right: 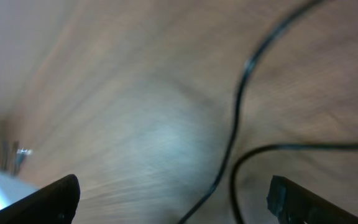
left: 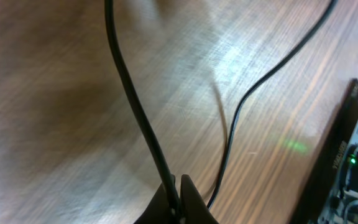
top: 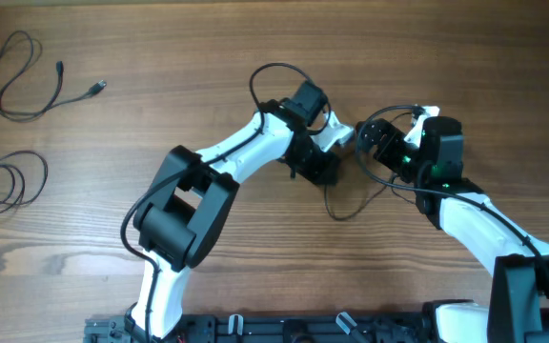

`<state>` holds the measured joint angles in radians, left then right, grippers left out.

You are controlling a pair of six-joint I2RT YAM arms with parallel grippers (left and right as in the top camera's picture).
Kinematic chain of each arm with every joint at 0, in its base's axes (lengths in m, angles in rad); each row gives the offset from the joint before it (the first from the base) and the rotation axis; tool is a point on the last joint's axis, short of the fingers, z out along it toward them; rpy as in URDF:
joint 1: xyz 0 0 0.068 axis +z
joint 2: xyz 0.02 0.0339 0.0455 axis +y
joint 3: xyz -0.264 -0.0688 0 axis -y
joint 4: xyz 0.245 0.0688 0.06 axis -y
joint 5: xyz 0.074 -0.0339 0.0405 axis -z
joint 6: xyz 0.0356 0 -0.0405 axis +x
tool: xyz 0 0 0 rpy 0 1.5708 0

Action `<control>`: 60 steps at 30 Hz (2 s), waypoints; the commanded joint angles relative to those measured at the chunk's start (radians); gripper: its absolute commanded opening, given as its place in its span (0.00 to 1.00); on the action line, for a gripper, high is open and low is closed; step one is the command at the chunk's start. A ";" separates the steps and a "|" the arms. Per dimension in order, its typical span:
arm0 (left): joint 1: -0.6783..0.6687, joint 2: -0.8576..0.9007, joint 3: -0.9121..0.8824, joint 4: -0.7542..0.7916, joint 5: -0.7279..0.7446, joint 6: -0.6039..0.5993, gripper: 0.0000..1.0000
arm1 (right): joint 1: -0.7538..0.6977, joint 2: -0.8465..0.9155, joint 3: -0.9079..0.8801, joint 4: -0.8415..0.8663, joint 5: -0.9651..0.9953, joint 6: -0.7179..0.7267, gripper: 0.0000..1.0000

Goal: Untangle cables

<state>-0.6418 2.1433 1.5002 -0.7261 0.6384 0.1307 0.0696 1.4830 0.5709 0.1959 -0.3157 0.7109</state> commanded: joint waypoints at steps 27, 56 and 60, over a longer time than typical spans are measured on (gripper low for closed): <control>0.254 -0.013 0.006 -0.025 0.282 -0.154 1.00 | -0.104 -0.176 0.225 -0.632 0.090 -0.064 1.00; -0.206 0.109 0.153 0.445 -0.463 0.311 0.98 | -0.539 -0.372 0.489 -1.129 0.306 -0.218 1.00; -0.206 0.161 0.153 0.578 -0.460 0.311 0.69 | -0.539 -0.372 0.489 -1.129 0.306 -0.217 1.00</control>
<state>-0.8494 2.2696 1.6417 -0.1940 0.1577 0.4282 -0.4660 1.1263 1.0389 -0.9321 0.0002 0.5064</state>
